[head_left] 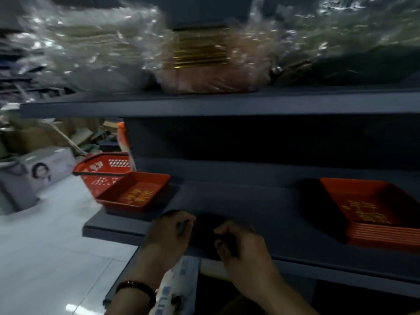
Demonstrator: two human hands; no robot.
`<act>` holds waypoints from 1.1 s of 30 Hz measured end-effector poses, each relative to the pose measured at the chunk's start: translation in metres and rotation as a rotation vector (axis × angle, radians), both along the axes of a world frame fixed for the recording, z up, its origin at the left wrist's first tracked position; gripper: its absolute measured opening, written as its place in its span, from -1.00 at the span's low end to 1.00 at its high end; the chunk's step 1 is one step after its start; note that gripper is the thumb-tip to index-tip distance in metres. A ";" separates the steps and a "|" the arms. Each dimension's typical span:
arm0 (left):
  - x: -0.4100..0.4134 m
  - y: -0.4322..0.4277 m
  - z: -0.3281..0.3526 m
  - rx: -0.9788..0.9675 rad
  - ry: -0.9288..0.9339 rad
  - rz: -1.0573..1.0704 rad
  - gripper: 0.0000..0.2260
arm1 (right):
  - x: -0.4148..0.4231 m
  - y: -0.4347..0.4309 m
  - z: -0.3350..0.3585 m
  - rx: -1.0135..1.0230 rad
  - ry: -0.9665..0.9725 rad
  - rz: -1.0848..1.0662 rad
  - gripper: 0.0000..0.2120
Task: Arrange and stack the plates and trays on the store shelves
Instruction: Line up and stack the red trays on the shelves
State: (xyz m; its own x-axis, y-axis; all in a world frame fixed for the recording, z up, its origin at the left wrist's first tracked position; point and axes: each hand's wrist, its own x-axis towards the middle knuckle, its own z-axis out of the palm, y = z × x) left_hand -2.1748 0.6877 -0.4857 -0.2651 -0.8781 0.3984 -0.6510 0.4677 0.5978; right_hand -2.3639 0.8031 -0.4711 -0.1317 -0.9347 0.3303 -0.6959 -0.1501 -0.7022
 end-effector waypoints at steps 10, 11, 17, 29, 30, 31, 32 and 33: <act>0.100 -0.040 -0.013 0.134 0.052 0.338 -0.70 | 0.104 -0.107 0.017 0.159 0.276 0.167 -0.65; 0.105 -0.042 -0.015 0.157 0.063 0.349 -0.68 | 0.113 -0.118 0.016 0.192 0.302 0.187 -0.57; 0.122 -0.056 -0.023 0.196 0.145 0.359 -0.63 | 0.149 -0.181 -0.001 0.301 0.381 0.174 -0.35; 0.110 -0.065 -0.031 0.223 0.007 0.276 -0.20 | 0.153 -0.189 -0.015 0.264 0.391 0.172 -0.48; 0.110 -0.064 -0.032 0.244 -0.013 0.284 -0.24 | 0.153 -0.182 -0.015 0.250 0.393 0.180 -0.51; 0.111 -0.065 -0.034 0.269 -0.031 0.297 -0.31 | 0.154 -0.175 -0.015 0.244 0.388 0.185 -0.54; 0.112 -0.065 -0.035 0.295 -0.040 0.304 -0.41 | 0.154 -0.167 -0.016 0.242 0.370 0.189 -0.58; 0.113 -0.064 -0.035 0.312 -0.037 0.306 -0.53 | 0.153 -0.158 -0.016 0.246 0.351 0.197 -0.61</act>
State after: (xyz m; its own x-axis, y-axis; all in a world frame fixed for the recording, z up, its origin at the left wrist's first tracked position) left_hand -2.0616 0.6239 -0.5204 0.0167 -0.9952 0.0966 -0.7554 0.0507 0.6533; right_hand -2.2105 0.6452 -0.4869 0.1360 -0.9867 0.0890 -0.8725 -0.1619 -0.4610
